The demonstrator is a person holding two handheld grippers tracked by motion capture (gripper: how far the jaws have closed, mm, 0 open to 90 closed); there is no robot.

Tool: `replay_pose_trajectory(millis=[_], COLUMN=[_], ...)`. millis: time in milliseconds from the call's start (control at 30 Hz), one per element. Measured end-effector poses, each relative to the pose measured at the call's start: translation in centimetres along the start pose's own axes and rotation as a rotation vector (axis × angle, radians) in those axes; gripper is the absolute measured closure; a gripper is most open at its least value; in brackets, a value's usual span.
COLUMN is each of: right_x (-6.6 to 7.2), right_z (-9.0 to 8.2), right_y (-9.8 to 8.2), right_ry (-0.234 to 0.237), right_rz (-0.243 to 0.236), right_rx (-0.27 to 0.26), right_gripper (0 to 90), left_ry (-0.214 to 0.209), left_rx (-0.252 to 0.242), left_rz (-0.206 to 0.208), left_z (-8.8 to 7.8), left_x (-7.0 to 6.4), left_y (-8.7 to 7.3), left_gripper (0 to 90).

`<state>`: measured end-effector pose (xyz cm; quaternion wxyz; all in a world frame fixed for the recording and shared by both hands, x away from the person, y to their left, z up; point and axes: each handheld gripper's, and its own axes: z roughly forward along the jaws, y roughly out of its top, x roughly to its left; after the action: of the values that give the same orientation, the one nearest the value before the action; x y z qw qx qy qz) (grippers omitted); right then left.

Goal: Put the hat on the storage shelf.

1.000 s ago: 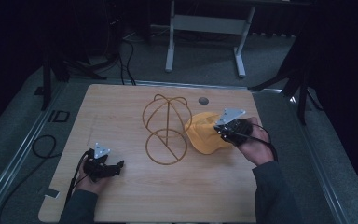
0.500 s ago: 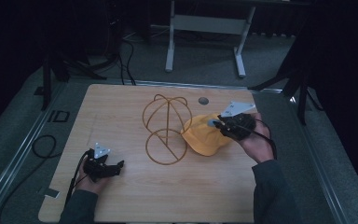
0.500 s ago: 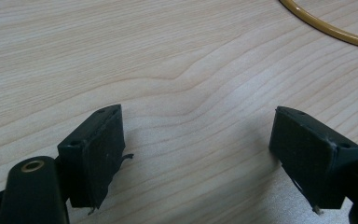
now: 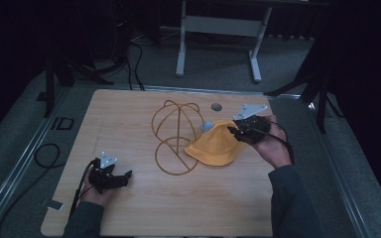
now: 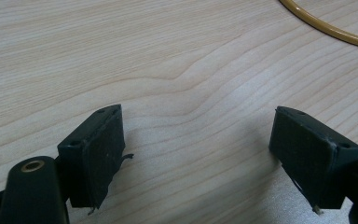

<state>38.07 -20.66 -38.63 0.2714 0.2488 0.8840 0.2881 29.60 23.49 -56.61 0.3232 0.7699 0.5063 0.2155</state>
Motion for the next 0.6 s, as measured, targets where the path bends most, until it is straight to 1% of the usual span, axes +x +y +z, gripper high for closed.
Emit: replay_pose_trajectory(millis=[67,233,467,500,567,600], right_x=[-0.1,-0.8,-1.2,-1.3,-1.5,-1.5], right_z=[0.2,1.1,1.7,1.9,2.1,2.2], right_y=[0.1,0.3,0.4,0.5,0.6,0.7], right_ry=[0.003,0.007,0.016,0.021,0.024,0.028], right_rz=[0.001,-0.001,0.000,0.008,0.003,0.008], right_rx=[0.000,0.023,0.043,0.047,0.049,0.053], right_gripper=[65.0,64.3,62.8,60.8,59.4,58.4], left_ry=[0.000,-0.001,-0.001,-0.001,-0.001,-0.001], left_rx=[0.000,0.000,-0.001,-0.001,-0.001,-0.001], left_rz=[0.000,0.003,0.001,0.000,0.001,0.001], left_z=[0.0,0.0,0.0,0.0,0.0,0.0], left_x=[0.0,0.0,0.0,0.0,0.0,0.0], left_y=[0.0,0.0,0.0,0.0,0.0,0.0], left_gripper=[18.3,18.2,18.2,18.2,18.2,18.2])
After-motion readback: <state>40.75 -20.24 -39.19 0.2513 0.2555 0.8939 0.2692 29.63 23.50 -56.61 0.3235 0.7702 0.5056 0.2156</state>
